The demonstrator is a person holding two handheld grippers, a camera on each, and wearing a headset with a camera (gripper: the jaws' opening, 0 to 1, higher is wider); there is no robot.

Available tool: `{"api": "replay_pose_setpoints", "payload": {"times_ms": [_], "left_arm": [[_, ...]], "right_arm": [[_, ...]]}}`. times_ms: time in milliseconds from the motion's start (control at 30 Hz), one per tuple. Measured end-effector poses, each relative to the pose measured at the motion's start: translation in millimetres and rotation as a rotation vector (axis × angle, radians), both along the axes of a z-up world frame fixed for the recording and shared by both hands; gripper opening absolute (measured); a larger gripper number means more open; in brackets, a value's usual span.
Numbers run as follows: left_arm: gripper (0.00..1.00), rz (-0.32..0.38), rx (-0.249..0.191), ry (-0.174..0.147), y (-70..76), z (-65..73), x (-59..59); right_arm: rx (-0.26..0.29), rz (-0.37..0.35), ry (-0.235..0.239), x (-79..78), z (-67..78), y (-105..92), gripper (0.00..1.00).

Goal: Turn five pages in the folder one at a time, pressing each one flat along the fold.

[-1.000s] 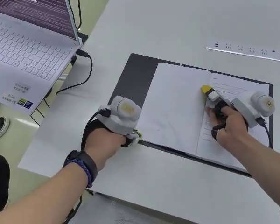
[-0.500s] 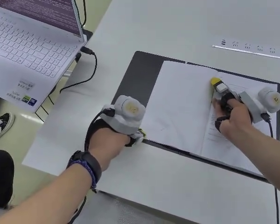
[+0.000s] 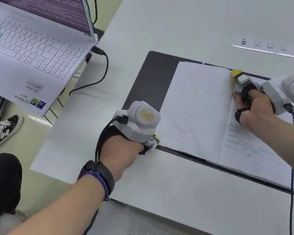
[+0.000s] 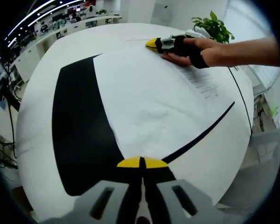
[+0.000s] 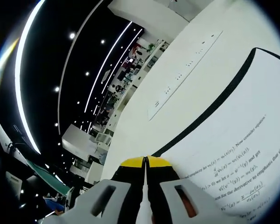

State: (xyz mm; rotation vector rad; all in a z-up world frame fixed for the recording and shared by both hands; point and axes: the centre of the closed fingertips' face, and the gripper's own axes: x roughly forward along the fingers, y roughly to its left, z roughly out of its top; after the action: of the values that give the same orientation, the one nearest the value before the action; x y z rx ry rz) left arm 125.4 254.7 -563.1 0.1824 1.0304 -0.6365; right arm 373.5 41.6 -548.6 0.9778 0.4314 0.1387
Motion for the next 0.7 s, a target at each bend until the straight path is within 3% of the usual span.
{"api": "replay_pose_setpoints", "payload": {"times_ms": [267, 400, 500, 700], "left_arm": [[0.00, -0.002, -0.007, 0.008, 0.3, -0.4, 0.5], [0.00, -0.010, 0.004, -0.001, -0.5, -0.2, 0.0], [0.00, -0.024, 0.017, -0.009, -0.7, -0.1, -0.4], [0.00, -0.026, 0.008, -0.008, -0.1, -0.1, -0.4]], "right_arm": [[0.000, 0.015, -0.003, 0.7, -1.7, 0.1, 0.00], [-0.035, 0.068, -0.019, -11.3, -1.4, 6.8, 0.00], [0.002, 0.080, -0.031, -23.5, -0.1, 8.7, 0.00], [-0.009, 0.126, -0.040, -41.3, 2.0, 14.9, 0.00]]}}
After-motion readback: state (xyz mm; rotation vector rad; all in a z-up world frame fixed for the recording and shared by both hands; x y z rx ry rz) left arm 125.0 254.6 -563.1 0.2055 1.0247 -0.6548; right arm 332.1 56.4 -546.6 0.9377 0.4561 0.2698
